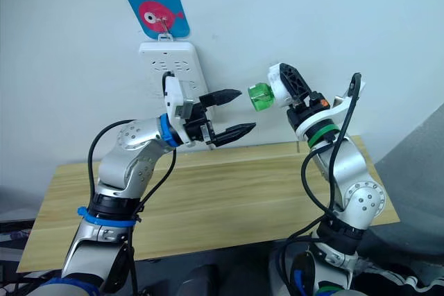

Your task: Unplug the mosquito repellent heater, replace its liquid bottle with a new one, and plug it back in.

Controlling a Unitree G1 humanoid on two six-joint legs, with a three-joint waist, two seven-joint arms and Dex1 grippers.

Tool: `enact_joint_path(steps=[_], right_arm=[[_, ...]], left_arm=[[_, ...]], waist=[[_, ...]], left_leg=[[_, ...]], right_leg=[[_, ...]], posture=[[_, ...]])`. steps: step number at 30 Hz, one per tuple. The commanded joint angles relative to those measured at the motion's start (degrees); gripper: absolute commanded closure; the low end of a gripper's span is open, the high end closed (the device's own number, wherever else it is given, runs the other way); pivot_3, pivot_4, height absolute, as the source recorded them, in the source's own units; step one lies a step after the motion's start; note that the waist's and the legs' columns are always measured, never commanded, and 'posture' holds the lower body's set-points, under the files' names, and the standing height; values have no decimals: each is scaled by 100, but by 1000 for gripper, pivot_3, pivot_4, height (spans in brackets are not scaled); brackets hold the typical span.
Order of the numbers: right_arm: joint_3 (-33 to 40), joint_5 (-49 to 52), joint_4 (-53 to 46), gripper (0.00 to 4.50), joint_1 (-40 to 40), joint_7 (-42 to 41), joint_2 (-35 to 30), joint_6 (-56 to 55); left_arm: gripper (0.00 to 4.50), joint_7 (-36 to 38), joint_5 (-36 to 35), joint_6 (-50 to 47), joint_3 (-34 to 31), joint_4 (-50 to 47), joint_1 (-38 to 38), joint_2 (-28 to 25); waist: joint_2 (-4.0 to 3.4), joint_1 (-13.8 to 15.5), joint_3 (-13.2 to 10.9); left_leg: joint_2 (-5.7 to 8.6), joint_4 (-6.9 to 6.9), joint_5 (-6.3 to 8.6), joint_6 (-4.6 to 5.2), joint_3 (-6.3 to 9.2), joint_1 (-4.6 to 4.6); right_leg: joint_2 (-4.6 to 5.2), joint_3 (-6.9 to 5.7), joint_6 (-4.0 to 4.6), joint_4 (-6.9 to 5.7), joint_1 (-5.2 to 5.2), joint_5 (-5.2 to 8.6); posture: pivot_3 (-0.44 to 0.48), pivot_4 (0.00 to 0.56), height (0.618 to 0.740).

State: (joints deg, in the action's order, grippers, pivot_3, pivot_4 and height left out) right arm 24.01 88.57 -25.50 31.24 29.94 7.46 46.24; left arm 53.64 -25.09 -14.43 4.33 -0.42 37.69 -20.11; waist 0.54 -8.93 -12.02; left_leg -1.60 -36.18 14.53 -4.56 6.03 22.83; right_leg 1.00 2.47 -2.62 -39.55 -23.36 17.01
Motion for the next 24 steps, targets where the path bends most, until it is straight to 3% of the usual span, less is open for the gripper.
enact_joint_path(steps=[1, 20, 24], right_arm=[[-349, 490, -342, 1514, -20, 192, -130, -440], [-1234, 764, -299, 1514, -491, 1, -1010, -1357], [-1312, 788, -293, 1514, -523, -5, -1107, -1439]], left_arm=[[0, 152, 7, 269, -30, 81, 213, 58], [0, -92, -274, -251, -153, 47, 519, 199], [906, -107, -293, -304, -148, -29, 513, 209]], waist=[[0, -35, 0], [0, -61, 0], [0, -57, 0]], left_leg=[[0, -1, 0, 0, 0, 0], [0, -6, -1, 1, 3, 1], [0, -9, -1, 0, 2, 1]], right_leg=[[0, 0, 0, 0, 0, 0], [-1, -1, -1, -5, 0, 0], [-1, 0, -1, -6, 0, 0]], posture=[[-188, 175, 725], [-189, 175, 725], [-188, 176, 725]])
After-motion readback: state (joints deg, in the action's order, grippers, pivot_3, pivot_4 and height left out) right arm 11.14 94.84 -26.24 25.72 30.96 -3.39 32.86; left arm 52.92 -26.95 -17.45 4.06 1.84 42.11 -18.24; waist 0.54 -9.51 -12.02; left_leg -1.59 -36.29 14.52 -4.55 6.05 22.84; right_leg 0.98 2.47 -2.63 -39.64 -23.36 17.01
